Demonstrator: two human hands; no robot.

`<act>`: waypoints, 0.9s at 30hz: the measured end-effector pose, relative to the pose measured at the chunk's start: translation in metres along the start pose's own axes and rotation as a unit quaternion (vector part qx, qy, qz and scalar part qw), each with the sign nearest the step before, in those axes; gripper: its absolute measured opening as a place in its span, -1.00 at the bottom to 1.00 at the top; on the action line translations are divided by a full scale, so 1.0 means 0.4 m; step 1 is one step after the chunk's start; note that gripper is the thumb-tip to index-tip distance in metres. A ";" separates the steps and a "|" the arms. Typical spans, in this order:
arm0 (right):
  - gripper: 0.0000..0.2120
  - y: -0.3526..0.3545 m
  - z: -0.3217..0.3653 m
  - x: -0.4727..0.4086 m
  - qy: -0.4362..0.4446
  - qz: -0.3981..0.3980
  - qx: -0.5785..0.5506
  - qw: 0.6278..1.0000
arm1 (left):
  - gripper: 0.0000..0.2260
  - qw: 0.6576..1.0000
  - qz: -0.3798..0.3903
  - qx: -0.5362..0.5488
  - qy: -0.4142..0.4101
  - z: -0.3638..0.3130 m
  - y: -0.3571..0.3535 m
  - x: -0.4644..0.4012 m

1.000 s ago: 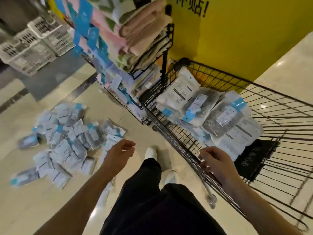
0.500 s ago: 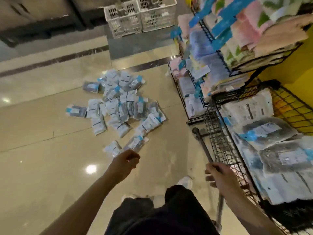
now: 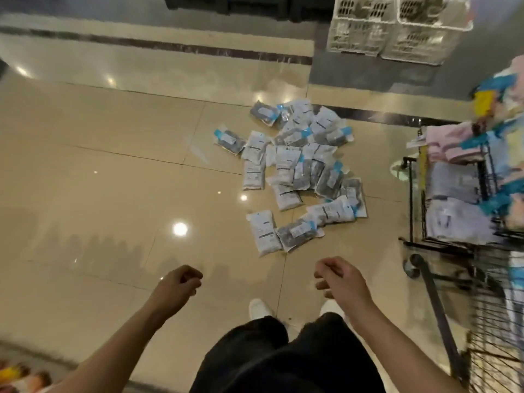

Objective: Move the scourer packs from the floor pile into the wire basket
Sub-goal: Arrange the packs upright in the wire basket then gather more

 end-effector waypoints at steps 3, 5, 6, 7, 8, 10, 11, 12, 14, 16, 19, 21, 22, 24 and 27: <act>-0.88 -0.134 0.066 0.006 -0.007 0.027 -0.017 0.999 | -0.90 0.997 -0.032 0.056 0.032 0.114 0.113 -0.008; -0.88 -0.187 0.116 0.000 -0.009 0.044 -0.002 0.999 | -0.89 0.995 -0.039 0.085 0.046 0.161 0.156 -0.019; -0.88 -0.205 0.134 -0.009 -0.012 0.048 0.014 0.999 | -0.88 0.993 -0.041 0.097 0.053 0.175 0.171 -0.025; -0.87 -0.222 0.149 -0.024 -0.014 0.052 0.031 0.998 | -0.88 0.992 -0.043 0.109 0.055 0.186 0.185 -0.033; -0.87 -0.234 0.160 -0.044 -0.017 0.052 0.048 0.997 | -0.88 0.990 -0.044 0.119 0.054 0.192 0.196 -0.044; -0.88 -0.251 0.177 -0.093 -0.027 0.043 0.081 0.995 | -0.88 0.990 -0.031 0.128 0.050 0.185 0.210 -0.074; -0.88 -0.258 0.183 -0.122 -0.036 0.038 0.093 0.994 | -0.89 0.990 -0.023 0.130 0.050 0.176 0.219 -0.094; -0.88 -0.263 0.186 -0.154 -0.048 0.031 0.099 0.993 | -0.89 0.990 -0.016 0.135 0.048 0.163 0.231 -0.115; -0.88 -0.276 0.196 -0.221 -0.069 0.011 0.104 0.992 | -0.91 0.988 -0.013 0.147 0.040 0.124 0.267 -0.167; -0.89 -0.293 0.210 -0.292 -0.089 -0.013 0.096 0.991 | -0.92 0.989 -0.005 0.144 0.022 0.066 0.306 -0.226; -0.89 -0.346 0.249 -0.396 -0.129 -0.030 0.058 0.989 | -0.93 0.991 0.024 0.129 -0.002 -0.027 0.359 -0.323; -0.89 -0.385 0.284 -0.460 -0.150 -0.034 0.054 0.987 | -0.92 0.994 0.054 0.096 -0.014 -0.081 0.392 -0.389; -0.89 -0.405 0.305 -0.484 -0.156 -0.038 0.057 0.985 | -0.92 0.994 0.069 0.081 -0.020 -0.109 0.413 -0.414; -0.88 -0.448 0.362 -0.526 -0.154 -0.036 0.067 0.985 | -0.90 0.993 0.085 0.076 -0.026 -0.154 0.467 -0.463; -0.88 -0.507 0.448 -0.585 -0.154 -0.026 0.079 0.984 | -0.88 0.993 0.083 0.083 -0.009 -0.187 0.571 -0.540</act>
Point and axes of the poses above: each hand's wrist, its own x-axis away from the middle knuckle, its own y-axis out of the back of the hand, z = x × y, the point moved 9 cm from there along -x, towards the middle knuckle, and after that the axes turned 3 degrees about z, right-handed, at the moved point
